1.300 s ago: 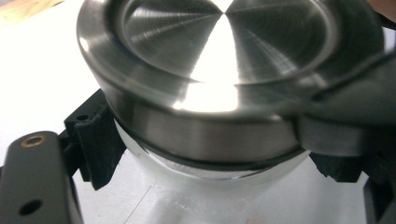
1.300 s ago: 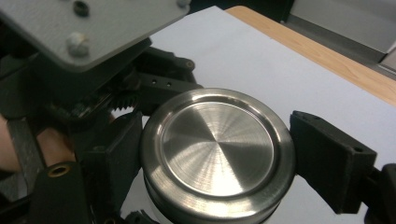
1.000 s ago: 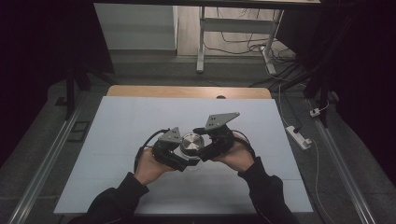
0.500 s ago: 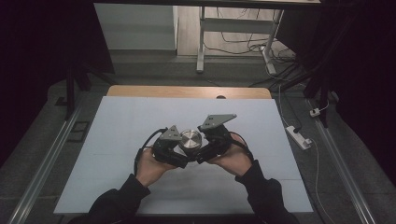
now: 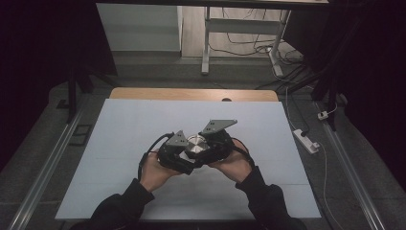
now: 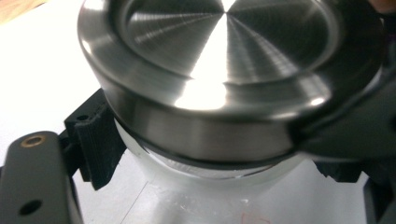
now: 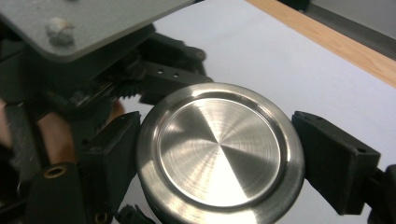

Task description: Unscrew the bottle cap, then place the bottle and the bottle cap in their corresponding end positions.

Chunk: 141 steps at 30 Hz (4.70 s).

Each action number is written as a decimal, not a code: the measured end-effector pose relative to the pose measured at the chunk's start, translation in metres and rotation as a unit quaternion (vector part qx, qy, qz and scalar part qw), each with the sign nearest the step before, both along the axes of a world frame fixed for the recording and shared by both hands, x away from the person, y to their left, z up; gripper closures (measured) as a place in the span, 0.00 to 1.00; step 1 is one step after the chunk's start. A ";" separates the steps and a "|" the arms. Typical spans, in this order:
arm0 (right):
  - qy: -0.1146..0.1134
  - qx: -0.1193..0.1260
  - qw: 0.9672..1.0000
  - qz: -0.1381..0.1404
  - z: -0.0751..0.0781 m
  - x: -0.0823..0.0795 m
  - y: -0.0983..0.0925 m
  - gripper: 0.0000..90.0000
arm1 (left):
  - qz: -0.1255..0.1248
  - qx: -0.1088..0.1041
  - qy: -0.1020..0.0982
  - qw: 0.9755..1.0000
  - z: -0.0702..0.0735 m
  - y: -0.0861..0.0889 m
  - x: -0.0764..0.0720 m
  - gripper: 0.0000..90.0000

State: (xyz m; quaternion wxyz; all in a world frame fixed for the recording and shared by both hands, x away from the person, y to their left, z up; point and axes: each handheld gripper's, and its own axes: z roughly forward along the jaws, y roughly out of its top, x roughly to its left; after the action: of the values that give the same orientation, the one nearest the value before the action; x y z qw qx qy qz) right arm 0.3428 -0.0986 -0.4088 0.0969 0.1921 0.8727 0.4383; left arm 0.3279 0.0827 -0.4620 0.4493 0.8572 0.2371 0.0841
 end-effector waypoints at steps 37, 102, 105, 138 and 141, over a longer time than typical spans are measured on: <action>-0.005 0.056 0.996 0.064 0.016 0.003 -0.024 0.22 | -0.018 -0.010 0.004 1.000 -0.004 0.016 0.012 0.17; 0.007 0.030 0.997 0.072 -0.056 -0.055 -0.025 0.22 | 0.064 -0.020 -0.026 0.997 -0.004 0.019 0.071 0.17; 0.006 0.028 0.997 0.072 -0.062 -0.054 -0.022 0.22 | 0.067 -0.019 -0.029 0.997 -0.004 0.015 0.076 0.17; 0.021 -0.003 0.998 0.051 -0.113 -0.026 -0.016 0.22 | 0.091 0.005 -0.034 0.995 -0.032 -0.004 0.109 0.18; 0.024 -0.007 0.998 0.051 -0.116 -0.025 -0.015 0.22 | 0.089 0.005 -0.032 0.995 -0.036 -0.005 0.110 0.18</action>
State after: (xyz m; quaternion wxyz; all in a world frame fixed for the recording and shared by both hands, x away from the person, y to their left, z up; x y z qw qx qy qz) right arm 0.3182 -0.1135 -0.5247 0.0548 0.1567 0.8866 0.4318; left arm 0.4378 0.0777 -0.4985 0.4433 0.8315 0.2979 0.1525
